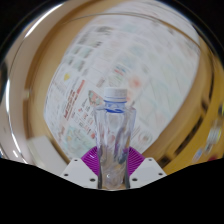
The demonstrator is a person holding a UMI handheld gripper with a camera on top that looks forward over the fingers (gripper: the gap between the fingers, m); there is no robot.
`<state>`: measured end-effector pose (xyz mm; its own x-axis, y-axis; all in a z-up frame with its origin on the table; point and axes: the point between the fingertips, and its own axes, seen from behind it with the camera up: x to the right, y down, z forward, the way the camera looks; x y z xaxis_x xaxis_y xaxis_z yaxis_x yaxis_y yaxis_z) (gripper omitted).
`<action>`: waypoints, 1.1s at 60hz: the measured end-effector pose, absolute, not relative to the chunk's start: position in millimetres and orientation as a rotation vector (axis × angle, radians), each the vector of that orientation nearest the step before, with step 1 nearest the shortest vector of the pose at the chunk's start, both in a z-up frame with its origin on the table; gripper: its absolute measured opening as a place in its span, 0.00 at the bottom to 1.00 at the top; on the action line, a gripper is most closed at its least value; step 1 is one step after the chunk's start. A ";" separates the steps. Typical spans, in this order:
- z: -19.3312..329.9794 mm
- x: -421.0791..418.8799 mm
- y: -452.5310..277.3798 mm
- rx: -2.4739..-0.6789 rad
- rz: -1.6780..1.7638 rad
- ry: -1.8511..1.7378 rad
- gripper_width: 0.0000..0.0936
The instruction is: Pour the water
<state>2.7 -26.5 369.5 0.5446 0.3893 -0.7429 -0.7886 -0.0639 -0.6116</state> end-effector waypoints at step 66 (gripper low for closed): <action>91.1 172.8 -18.2 -1.940 -0.127 -0.008 0.89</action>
<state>172.8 -18.2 91.1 0.9941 -0.0557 0.0927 0.0662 -0.3649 -0.9287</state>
